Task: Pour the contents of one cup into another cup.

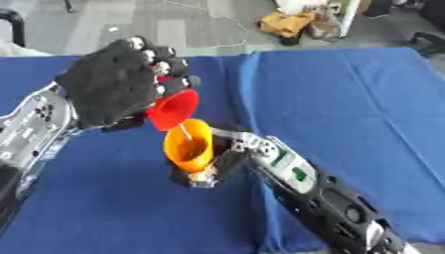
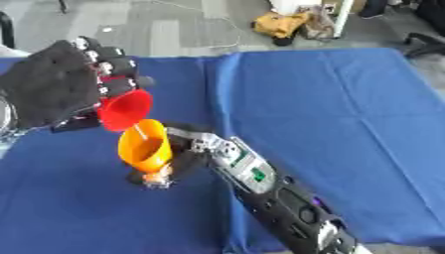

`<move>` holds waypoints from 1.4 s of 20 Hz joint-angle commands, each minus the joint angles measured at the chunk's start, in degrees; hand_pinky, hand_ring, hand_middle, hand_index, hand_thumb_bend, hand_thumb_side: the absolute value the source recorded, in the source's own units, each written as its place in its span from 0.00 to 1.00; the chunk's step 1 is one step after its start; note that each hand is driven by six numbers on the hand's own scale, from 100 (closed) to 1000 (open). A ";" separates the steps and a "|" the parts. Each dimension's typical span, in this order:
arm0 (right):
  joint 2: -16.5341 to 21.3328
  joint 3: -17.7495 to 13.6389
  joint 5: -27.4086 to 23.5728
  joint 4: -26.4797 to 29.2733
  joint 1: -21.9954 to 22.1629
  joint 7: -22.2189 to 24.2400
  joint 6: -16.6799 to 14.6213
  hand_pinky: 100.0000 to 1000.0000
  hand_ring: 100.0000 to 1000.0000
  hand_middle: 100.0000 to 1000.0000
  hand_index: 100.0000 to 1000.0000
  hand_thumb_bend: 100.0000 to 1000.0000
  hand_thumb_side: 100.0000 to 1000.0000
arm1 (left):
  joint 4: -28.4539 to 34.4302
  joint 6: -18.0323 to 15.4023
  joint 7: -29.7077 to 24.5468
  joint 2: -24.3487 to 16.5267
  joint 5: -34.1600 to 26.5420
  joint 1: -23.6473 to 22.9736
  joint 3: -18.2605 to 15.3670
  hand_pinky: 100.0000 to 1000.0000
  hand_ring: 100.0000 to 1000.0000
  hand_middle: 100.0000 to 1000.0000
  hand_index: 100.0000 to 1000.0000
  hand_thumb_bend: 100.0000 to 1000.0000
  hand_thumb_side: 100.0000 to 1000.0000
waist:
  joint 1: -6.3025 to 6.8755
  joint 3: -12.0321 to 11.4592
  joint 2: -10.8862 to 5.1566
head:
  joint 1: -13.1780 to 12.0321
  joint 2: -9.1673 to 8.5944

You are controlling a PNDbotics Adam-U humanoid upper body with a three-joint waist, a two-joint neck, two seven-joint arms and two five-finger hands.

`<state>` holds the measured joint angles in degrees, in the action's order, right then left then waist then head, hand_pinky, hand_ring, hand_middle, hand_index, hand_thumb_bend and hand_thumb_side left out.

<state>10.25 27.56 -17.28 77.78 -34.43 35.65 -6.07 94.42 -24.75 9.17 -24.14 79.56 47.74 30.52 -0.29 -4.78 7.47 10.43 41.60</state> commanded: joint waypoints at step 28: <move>0.18 -0.83 -0.38 0.27 -0.44 -0.23 0.07 0.41 0.46 0.15 0.33 0.00 0.04 | 5.81 1.63 -0.63 -3.12 -0.52 1.74 -2.65 0.48 0.43 0.38 0.70 0.25 0.00 | 0.32 -0.58 -1.11 | 0.47 -0.55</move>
<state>10.26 27.25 -17.28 77.55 -34.21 35.63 -6.07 99.20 -23.24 8.72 -26.23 79.47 48.21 28.67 -0.09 -5.31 7.29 10.75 41.42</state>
